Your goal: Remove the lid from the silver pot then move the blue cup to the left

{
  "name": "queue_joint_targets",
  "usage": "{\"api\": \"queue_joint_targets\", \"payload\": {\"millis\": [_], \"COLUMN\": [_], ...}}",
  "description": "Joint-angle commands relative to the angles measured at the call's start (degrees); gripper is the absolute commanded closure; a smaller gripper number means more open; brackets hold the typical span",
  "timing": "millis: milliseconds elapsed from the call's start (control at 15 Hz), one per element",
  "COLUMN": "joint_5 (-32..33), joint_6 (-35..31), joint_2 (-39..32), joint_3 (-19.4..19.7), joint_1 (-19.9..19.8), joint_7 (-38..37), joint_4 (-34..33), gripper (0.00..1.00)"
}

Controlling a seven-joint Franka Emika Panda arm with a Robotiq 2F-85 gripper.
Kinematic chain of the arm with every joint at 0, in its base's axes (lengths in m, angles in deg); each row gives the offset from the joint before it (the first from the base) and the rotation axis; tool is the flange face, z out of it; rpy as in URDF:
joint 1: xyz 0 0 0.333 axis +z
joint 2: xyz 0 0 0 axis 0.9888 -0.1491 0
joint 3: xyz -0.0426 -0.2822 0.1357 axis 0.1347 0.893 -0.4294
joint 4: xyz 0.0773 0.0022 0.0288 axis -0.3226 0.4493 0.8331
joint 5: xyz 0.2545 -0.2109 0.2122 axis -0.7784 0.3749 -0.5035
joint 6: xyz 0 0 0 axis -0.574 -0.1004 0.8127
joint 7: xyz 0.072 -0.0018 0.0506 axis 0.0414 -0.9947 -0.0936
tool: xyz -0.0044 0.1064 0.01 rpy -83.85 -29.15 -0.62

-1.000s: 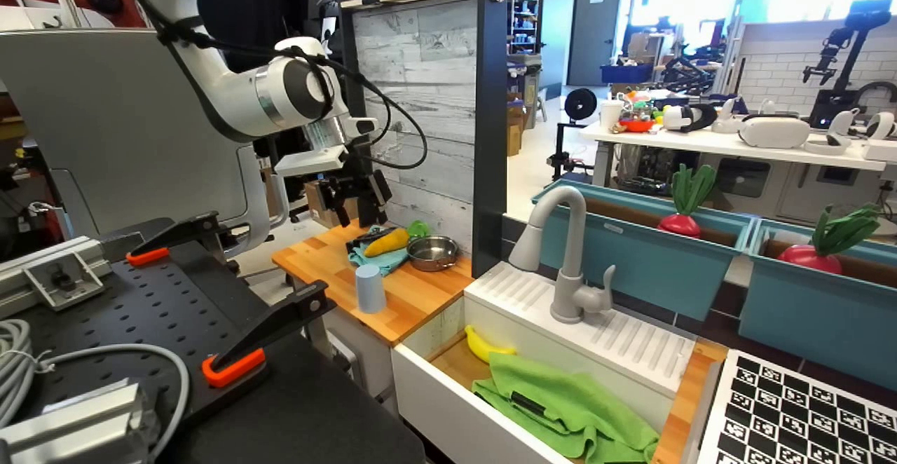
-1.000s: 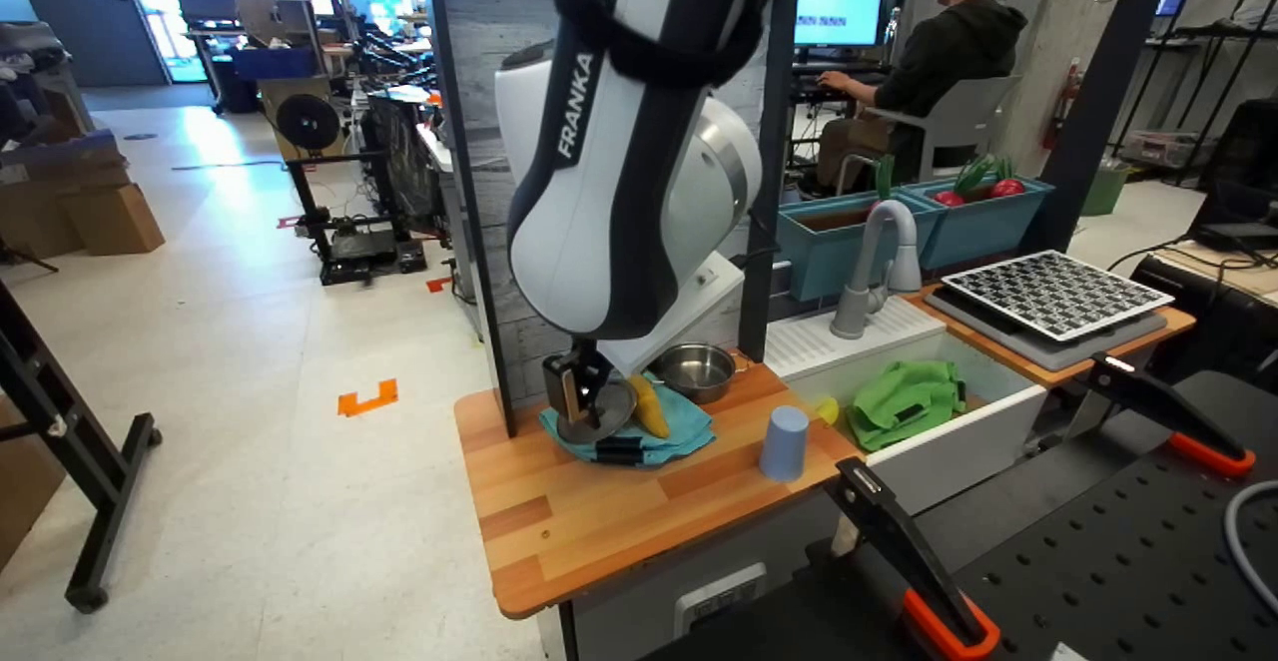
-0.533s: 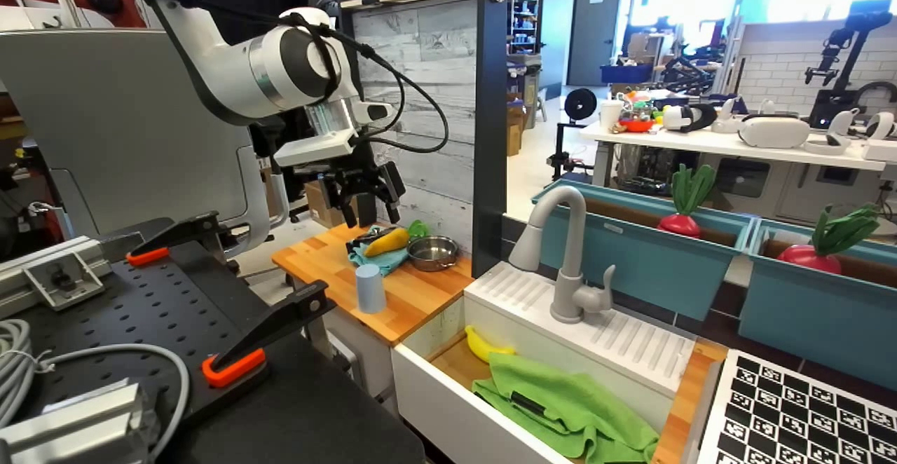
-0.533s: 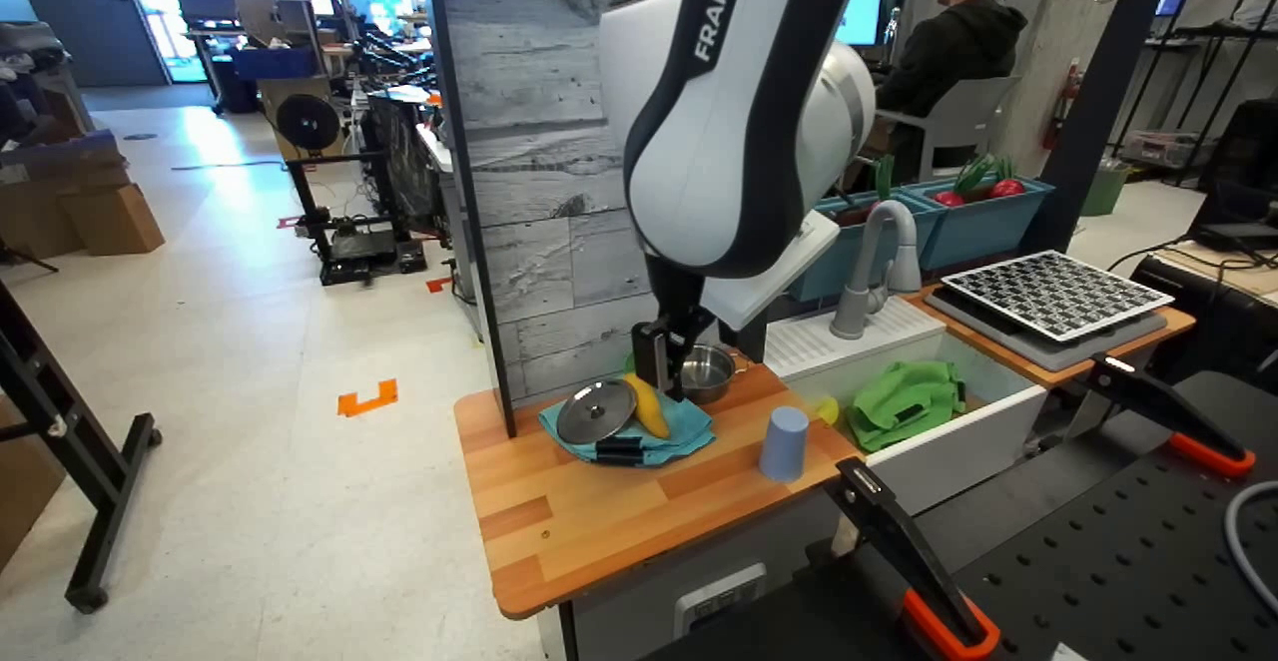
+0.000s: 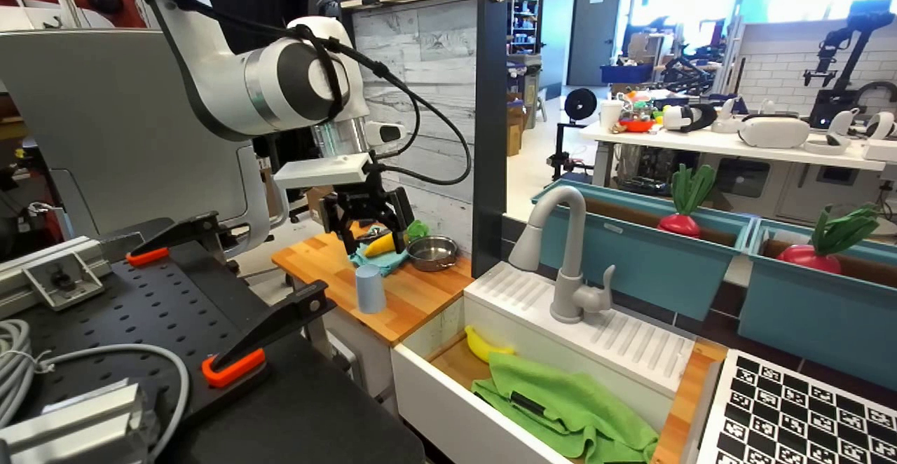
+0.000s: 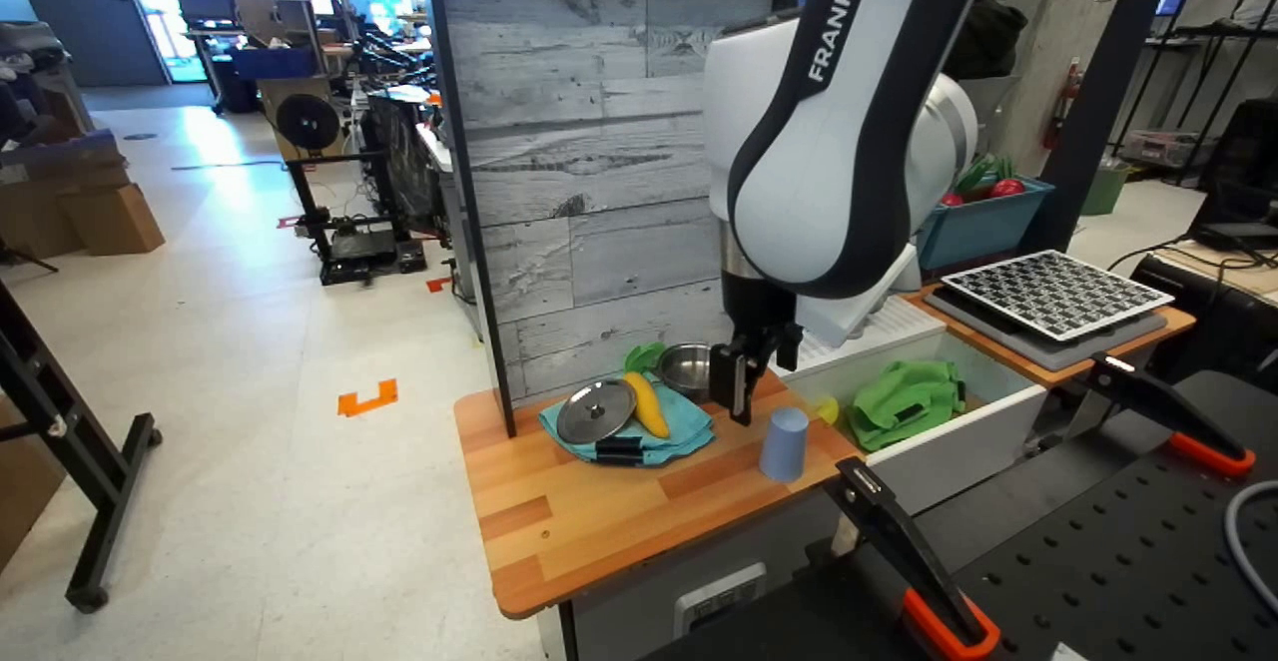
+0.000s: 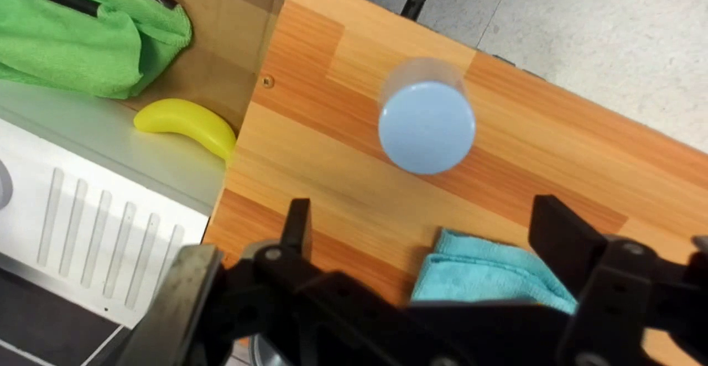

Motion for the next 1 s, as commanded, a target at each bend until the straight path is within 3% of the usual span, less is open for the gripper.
{"api": "queue_joint_targets", "payload": {"millis": [0, 333, 400, 467, 600, 933], "joint_5": [1.01, 1.1, 1.11, 1.17, 1.12, 0.9], "joint_6": [-1.17, -0.16, -0.14, -0.38, -0.31, -0.38], "joint_2": [-0.45, -2.15, -2.5, -2.8, -3.0, -2.57], "joint_3": [-2.26, -3.06, -3.17, -3.37, -3.69, -4.69], "joint_1": [-3.52, -4.8, -4.89, -5.1, -5.45, -6.78], "joint_7": [3.53, 6.16, 6.5, 6.98, 7.74, 9.15], "joint_4": [1.31, 0.42, 0.12, -0.08, -0.23, 0.12], "gripper": [0.0, 0.0, 0.04, 0.28, 0.31, 0.69]}}
